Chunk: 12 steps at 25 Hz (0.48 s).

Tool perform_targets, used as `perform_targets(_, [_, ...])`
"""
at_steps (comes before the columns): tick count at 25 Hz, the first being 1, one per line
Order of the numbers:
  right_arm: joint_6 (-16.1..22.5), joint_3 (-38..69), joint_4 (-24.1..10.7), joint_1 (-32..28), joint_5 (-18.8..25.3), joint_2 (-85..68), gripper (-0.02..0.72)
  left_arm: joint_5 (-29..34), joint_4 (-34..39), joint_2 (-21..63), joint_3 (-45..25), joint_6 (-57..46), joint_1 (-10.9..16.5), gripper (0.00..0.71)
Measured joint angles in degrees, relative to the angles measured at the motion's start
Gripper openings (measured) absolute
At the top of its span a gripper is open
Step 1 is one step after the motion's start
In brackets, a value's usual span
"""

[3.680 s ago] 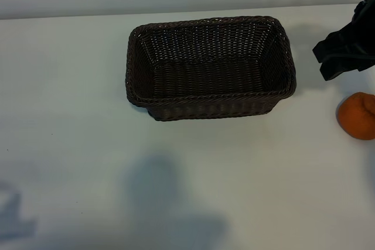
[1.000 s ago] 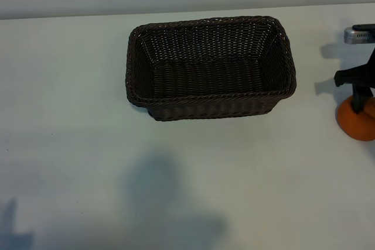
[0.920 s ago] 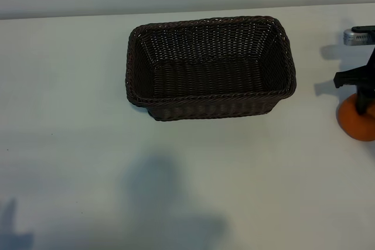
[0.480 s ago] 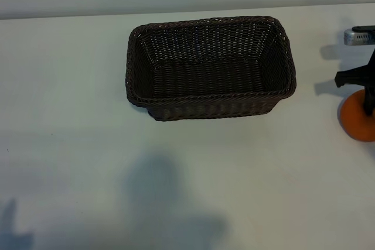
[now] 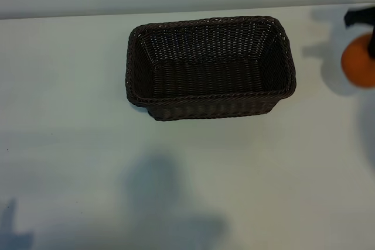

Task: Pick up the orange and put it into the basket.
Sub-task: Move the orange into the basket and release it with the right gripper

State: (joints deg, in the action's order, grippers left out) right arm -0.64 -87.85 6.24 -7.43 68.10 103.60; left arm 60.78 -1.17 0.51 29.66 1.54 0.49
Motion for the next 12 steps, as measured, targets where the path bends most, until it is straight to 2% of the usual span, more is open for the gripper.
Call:
perform_targets(6, [-0.1, -7.4, 0.5, 0.0, 1.8, -0.5, 0.065, 0.0, 0.0, 0.0, 0.0, 0.0, 0.0, 0.594])
perform_targets(12, [-0.9, -8.0, 2.3, 1.6, 2.3, -0.5, 0.065, 0.0, 0.0, 0.0, 0.0, 0.0, 0.0, 0.594])
